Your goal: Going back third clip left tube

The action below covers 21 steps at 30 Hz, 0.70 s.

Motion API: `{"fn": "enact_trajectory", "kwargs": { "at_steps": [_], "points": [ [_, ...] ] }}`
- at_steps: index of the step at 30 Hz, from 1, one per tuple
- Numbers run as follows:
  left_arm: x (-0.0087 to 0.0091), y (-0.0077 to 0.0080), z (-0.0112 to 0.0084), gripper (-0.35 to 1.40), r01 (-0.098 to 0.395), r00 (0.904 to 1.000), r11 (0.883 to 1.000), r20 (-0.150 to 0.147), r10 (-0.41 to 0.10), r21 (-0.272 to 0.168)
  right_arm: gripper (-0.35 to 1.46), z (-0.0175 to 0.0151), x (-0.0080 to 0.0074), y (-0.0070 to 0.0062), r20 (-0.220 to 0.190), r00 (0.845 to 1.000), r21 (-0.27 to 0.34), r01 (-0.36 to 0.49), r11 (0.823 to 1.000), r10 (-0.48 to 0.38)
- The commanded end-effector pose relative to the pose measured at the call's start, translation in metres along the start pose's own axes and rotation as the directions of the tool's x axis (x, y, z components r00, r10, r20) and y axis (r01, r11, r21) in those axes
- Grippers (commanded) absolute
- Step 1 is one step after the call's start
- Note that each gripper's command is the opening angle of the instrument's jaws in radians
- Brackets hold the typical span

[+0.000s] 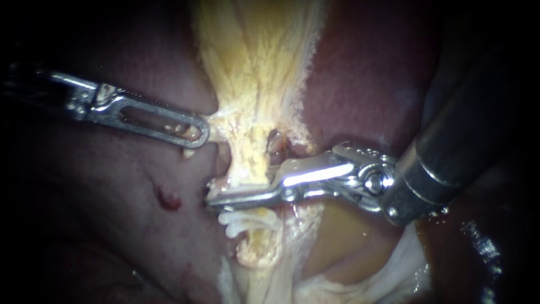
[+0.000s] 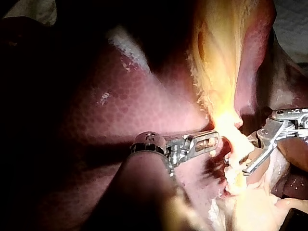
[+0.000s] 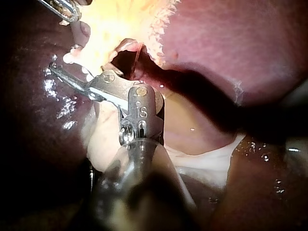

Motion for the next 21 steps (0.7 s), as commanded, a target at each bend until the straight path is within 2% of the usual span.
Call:
{"fn": "enact_trajectory", "kwargs": {
  "at_steps": [1,3,5,8,14,21],
  "points": [
    [0.0000,0.0000,0.0000,-0.35,0.000,1.0000,1.000,0.000,0.000,0.000,0.42,0.0002,0.0000,0.0000,-0.002,1.000,-0.003,0.012,1.000,-0.012],
    [0.0000,0.0000,0.0000,-0.35,0.000,1.0000,1.000,0.000,0.000,0.000,0.44,0.0003,0.0001,0.0002,-0.004,0.999,-0.009,0.036,0.999,-0.036],
    [0.0000,0.0000,0.0000,-0.35,0.000,1.0000,1.000,0.000,0.000,0.000,0.48,0.0005,0.0001,0.0004,-0.018,0.998,-0.054,0.066,0.996,-0.067],
    [0.0000,0.0000,0.0000,-0.35,0.000,1.0000,1.000,0.000,0.000,0.000,0.50,0.0005,0.0002,0.0012,-0.024,0.994,-0.089,0.103,0.991,-0.106],
    [0.0000,-0.0001,0.0000,-0.35,0.000,1.0000,1.000,0.000,0.000,0.000,0.50,-0.0003,-0.0001,0.0025,-0.021,0.984,-0.127,0.173,0.977,-0.177],
    [0.0000,-0.0001,0.0000,-0.35,0.000,1.0000,1.000,0.001,0.000,0.000,0.50,-0.0018,-0.0010,0.0035,-0.009,0.975,-0.158,0.218,0.963,-0.222]
  ]
}}
